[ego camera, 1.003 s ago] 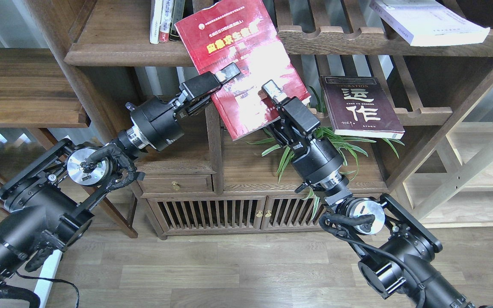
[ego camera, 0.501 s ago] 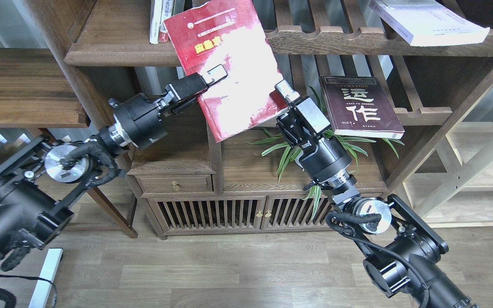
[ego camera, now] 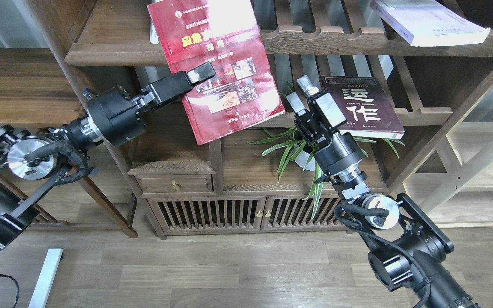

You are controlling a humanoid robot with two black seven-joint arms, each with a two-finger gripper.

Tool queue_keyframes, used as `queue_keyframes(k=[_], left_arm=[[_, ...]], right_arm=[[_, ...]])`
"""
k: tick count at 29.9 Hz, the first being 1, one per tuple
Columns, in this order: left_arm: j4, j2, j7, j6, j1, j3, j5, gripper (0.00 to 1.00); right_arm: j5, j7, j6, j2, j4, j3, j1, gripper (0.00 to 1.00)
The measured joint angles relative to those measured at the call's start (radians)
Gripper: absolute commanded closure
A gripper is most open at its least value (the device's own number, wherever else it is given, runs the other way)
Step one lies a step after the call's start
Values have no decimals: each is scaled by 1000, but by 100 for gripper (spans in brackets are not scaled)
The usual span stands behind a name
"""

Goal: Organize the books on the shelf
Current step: 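Carry the red book with the left gripper up and away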

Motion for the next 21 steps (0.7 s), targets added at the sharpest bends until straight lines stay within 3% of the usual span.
queue_keyframes(k=[11,21], left_arm=[[-156,138,5,0,27,-167,188,100],[-225,200,14,0,121,-435,332,100]], right_arm=[[-120,-2,0,-8,-56,3,-4,14],[-181,-2,0,-3,-68,-16,-5,15]])
